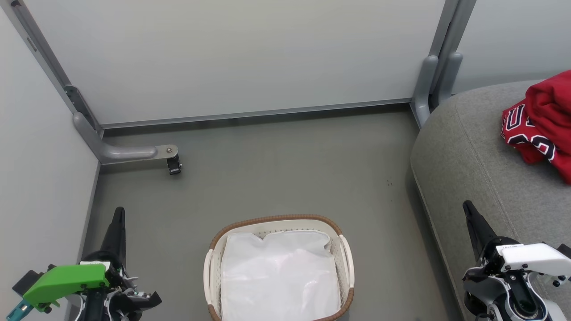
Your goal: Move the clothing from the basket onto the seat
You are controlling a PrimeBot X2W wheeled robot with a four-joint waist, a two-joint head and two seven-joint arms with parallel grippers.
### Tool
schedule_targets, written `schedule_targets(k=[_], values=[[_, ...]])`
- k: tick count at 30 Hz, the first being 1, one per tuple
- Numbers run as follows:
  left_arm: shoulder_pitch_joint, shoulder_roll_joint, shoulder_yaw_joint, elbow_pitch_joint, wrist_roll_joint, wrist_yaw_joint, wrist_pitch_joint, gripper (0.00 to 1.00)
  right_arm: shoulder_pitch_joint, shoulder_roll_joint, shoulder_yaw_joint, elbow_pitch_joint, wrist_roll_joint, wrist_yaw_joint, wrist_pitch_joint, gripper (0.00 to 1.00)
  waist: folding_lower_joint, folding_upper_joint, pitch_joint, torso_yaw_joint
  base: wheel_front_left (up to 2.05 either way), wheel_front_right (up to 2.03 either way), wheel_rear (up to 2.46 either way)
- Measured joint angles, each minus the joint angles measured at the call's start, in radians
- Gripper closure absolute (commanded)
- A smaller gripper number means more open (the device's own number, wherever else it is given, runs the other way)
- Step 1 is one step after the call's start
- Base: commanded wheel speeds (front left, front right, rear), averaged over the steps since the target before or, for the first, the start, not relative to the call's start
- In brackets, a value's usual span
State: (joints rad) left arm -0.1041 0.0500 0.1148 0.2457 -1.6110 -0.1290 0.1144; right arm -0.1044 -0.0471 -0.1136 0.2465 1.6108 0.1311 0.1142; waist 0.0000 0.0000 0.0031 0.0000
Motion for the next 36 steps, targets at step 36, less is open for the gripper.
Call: schedule_targets(k=[36], values=[[0.000, 0.000, 0.000, 0.000, 0.000, 0.000, 0.000, 1.00, 0.000, 0.000, 0.000, 0.000, 0.000, 0.000, 0.000, 1.00, -0.0001, 0.0000, 0.000, 0.000, 0.00, 0.00, 0.00]])
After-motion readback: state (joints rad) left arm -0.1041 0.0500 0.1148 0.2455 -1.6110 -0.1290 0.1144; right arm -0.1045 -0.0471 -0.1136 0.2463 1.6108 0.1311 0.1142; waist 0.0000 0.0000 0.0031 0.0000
